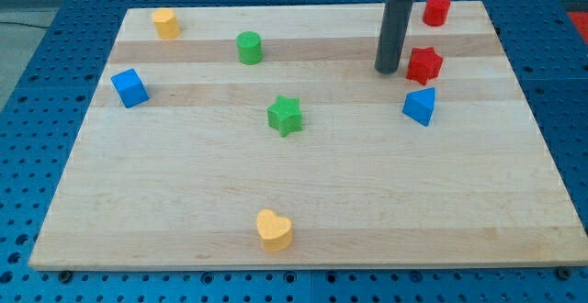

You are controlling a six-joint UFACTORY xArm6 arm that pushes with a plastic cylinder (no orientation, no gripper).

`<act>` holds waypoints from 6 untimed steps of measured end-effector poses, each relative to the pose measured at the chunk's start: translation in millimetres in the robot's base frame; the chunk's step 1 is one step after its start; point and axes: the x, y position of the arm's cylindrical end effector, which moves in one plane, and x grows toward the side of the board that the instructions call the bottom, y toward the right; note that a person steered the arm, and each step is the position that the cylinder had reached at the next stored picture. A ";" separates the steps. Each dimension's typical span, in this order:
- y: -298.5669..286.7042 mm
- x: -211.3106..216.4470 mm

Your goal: Push the red circle into the red star

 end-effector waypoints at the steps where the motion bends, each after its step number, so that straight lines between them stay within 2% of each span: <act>1: 55.1 8.3; 2: 61.1 25.1; 3: 63.1 -32.3; 4: -11.2 -91.5; 5: -21.7 -133.3; 6: -9.3 -134.7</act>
